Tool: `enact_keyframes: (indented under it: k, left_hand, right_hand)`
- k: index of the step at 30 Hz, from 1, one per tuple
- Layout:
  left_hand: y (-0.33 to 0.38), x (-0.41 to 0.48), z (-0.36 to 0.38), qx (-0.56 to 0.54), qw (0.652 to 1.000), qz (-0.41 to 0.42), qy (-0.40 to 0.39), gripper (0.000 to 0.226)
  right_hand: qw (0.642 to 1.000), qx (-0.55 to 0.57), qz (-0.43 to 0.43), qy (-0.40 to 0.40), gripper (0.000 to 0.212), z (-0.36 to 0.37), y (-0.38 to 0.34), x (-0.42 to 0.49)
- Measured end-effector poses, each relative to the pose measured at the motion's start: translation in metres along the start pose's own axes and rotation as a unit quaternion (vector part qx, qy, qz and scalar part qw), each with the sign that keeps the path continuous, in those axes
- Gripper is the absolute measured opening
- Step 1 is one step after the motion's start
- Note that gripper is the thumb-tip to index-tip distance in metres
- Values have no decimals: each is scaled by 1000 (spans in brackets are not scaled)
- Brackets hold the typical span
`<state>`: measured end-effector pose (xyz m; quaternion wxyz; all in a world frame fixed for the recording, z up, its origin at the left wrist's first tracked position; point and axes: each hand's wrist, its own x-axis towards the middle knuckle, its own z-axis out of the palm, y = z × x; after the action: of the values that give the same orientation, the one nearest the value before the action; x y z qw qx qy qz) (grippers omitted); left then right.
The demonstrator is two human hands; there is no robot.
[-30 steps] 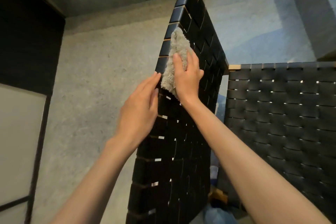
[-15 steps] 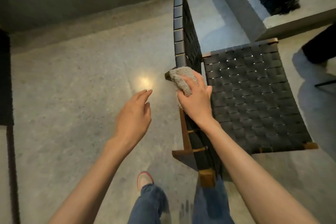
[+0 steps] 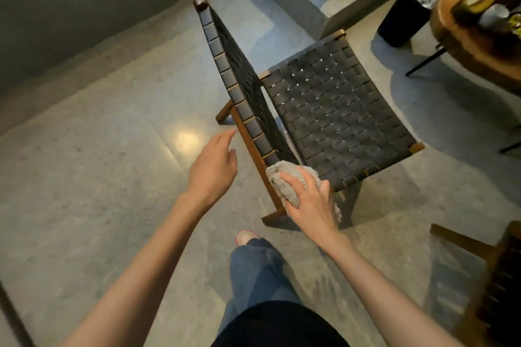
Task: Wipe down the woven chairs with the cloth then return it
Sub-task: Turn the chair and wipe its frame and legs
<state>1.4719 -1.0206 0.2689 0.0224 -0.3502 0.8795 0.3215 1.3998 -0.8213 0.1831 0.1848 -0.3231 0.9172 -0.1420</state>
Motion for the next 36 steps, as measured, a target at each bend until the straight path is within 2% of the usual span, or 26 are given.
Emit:
enact_keyframes:
  k: [5,17,25,28,30,32,33,34,36]
  left_hand:
    - [-8,33,-19,19,1000,24,-6,47]
    - [-68,199,-93,62,997,26,-32,47]
    - [-74,318,-130,59,996,53,-35,47]
    - [-75,351,-133,51,994,75,-59,49]
    - [-79,370,-133,46,994,68,-74,50]
    - [-83,386,-136,32,995,51,-74,49]
    - [-86,393,-138,22,996,46,-68,49]
    - [-88,399,-141,11,997,42,-60,48]
    - [-93,412,-148,-10,998,35,-46,47]
  right_hand:
    - [999,-20,-27,13,83,6,-22,36]
    - [997,30,-25,68,71,11,-127,256]
    - [995,74,-3,60,75,-15,-190,393]
    - [994,93,19,51,71,-22,-203,422]
    - [980,185,52,53,60,-28,-206,435]
    - [931,340,87,102,49,-35,-204,444]
    - [914,371,86,139,47,-38,-203,446]
    - [923,345,66,159,48,-41,-203,449]
    - [965,233,3,121,56,-44,-210,454]
